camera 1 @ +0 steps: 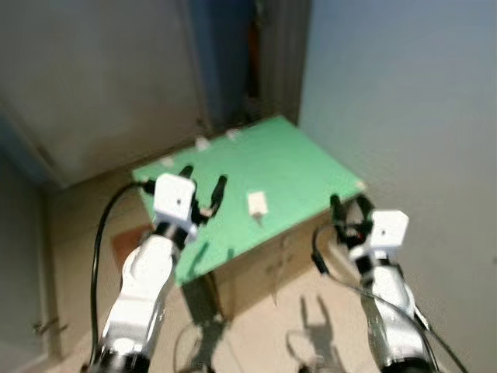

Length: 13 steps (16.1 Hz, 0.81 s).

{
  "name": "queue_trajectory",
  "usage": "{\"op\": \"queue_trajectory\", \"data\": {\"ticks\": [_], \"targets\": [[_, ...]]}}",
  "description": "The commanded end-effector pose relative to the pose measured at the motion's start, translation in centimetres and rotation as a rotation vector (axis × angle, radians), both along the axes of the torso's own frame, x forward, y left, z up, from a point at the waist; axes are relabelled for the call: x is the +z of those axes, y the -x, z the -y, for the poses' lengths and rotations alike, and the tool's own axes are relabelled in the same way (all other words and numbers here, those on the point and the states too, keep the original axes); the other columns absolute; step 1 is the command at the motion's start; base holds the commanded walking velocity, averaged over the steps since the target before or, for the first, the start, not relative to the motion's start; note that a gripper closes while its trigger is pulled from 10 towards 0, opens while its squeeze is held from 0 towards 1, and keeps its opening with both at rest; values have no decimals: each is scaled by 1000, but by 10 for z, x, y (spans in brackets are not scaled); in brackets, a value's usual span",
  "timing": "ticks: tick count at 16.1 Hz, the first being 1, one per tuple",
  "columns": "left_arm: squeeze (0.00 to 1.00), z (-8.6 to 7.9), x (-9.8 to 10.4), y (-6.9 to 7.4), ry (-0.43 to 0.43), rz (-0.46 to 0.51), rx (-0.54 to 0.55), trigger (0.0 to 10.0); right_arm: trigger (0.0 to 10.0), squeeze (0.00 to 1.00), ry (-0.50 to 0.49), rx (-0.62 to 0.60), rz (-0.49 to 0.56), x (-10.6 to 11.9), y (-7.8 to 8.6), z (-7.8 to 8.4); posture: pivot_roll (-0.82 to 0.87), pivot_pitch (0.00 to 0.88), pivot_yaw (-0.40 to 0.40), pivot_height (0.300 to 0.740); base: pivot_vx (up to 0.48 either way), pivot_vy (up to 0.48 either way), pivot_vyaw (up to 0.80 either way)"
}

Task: Hang keys on a hook

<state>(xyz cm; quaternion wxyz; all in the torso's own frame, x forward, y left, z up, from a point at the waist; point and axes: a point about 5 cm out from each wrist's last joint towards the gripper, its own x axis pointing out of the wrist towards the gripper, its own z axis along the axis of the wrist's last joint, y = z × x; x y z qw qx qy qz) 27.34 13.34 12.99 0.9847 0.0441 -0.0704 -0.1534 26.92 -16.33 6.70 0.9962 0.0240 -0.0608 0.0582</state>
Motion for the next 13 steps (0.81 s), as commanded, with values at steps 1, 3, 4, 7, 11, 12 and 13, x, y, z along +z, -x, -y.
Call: {"op": "queue_trajectory", "data": {"ticks": [1, 3, 4, 7, 11, 12, 13], "targets": [[0, -1, -7, 2, -12, -24, 0, 10000, 10000, 0, 8, 32, 1, 4, -2, -6, -146, 0, 89, 736, 0, 0, 0], [0, 3, -5, 3, -5, -16, -13, 10000, 10000, 0, 20, 41, -32, 0, -5, -7, -130, 0, 83, 736, 431, 0, 0], [0, 3, -5, 3, -5, -16, -12, 10000, 10000, 0, 22, 42, -35, -1, -5, -8, -130, 0, 83, 736, 431, 0, 0], [0, 5, -6, 3, -13, -19, -7, 10000, 10000, 0, 27, 67, -58, -4, -6, -12, -121, 6, 81, 736, 431, 0, 0], [0, 7, -7, 3, 14, -27, 6, 10000, 10000, 0, 34, 81, -78, -5, -7, -12, -128, 17, 80, 736, 384, 170, 0], [0, 7, -8, 2, 18, -30, 13, 10000, 10000, 0, 36, 84, -85, -6, -6, -11, -129, 21, 80, 736, 311, 368, 0], [0, 7, -8, 2, 22, -35, 12, 10000, 10000, 0, 37, 89, -93, -7, -6, -11, -128, 24, 78, 736, 307, 368, 0]]}}
